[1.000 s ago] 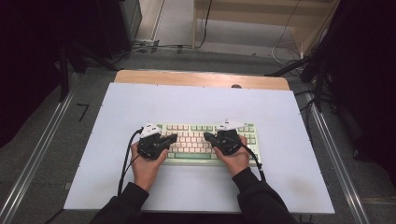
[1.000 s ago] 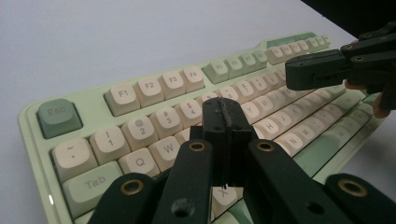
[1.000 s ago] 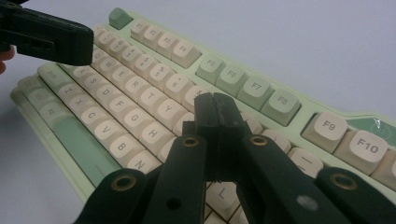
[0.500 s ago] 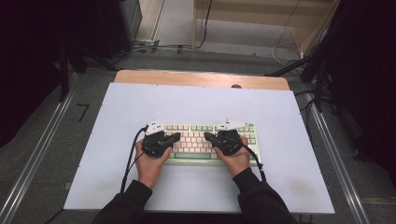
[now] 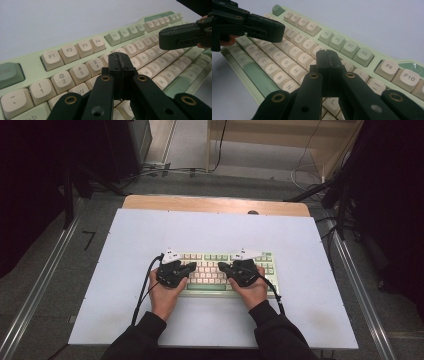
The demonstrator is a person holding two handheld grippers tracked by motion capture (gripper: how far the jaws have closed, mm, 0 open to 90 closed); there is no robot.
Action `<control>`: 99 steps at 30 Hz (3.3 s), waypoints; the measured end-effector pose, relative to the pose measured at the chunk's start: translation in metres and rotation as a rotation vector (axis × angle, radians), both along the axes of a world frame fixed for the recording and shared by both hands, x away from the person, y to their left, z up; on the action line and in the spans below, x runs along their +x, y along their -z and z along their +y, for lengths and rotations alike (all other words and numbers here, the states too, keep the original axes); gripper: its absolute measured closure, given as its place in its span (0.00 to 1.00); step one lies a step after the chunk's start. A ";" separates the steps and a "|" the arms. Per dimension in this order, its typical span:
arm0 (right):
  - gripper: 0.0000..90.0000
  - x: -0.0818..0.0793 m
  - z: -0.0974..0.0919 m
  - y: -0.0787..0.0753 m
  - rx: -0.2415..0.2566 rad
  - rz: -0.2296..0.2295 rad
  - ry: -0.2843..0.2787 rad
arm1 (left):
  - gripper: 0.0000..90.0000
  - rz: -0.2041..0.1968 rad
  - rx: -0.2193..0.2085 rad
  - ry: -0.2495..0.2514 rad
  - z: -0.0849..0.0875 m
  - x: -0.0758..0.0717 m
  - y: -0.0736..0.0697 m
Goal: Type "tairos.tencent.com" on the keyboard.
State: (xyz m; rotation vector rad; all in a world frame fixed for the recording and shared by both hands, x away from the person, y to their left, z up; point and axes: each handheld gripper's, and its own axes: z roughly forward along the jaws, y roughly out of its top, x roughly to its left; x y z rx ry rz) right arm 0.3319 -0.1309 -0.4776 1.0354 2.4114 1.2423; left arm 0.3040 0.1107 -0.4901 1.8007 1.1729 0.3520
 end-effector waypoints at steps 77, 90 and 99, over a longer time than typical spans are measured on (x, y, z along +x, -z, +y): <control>0.98 0.000 -0.005 -0.002 0.003 -0.005 0.014 | 1.00 -0.018 -0.003 -0.018 0.019 -0.014 -0.007; 0.98 0.004 -0.010 0.005 -0.013 0.006 0.032 | 1.00 -0.014 -0.008 -0.020 0.020 -0.014 -0.005; 0.98 0.005 -0.009 0.009 -0.033 0.012 0.034 | 1.00 -0.015 -0.006 -0.021 0.021 -0.014 -0.006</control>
